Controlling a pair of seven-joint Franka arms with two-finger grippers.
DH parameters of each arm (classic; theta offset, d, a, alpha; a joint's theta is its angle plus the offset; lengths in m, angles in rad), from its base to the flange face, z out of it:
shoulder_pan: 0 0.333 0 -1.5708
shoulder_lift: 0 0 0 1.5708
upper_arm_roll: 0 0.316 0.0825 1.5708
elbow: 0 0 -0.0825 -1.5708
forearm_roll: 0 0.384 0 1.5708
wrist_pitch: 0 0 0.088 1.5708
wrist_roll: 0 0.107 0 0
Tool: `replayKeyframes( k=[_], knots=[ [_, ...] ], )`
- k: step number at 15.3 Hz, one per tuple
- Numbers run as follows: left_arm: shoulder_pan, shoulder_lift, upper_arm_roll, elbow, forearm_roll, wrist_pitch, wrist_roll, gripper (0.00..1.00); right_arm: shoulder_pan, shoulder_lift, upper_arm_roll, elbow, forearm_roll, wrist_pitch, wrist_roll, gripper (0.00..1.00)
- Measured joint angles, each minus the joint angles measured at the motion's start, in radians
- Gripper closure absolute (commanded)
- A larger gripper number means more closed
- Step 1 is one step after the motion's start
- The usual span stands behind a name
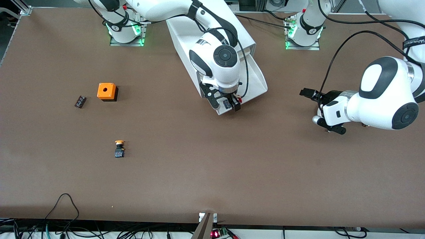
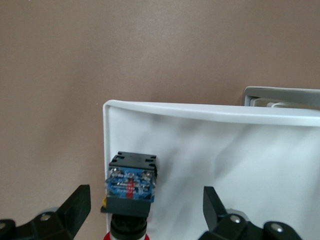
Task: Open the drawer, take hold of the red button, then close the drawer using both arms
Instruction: 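Grasp the red button with the right gripper while the left gripper withdraws, then lift the red button out with the right gripper while the left gripper returns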
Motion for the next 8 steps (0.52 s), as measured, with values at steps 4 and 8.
replayKeyframes(
  k=[4, 8],
  knots=[
    [-0.003, -0.004, -0.003, 0.088, 0.176, -0.017, -0.001, 0.0, 0.0, 0.0, 0.0, -0.009, -0.015, 0.003, 0.0, 0.39],
    [-0.01, -0.019, -0.006, 0.17, 0.311, -0.019, -0.001, 0.0, 0.0, 0.0, -0.002, -0.01, -0.016, 0.01, -0.001, 0.73]
  ],
)
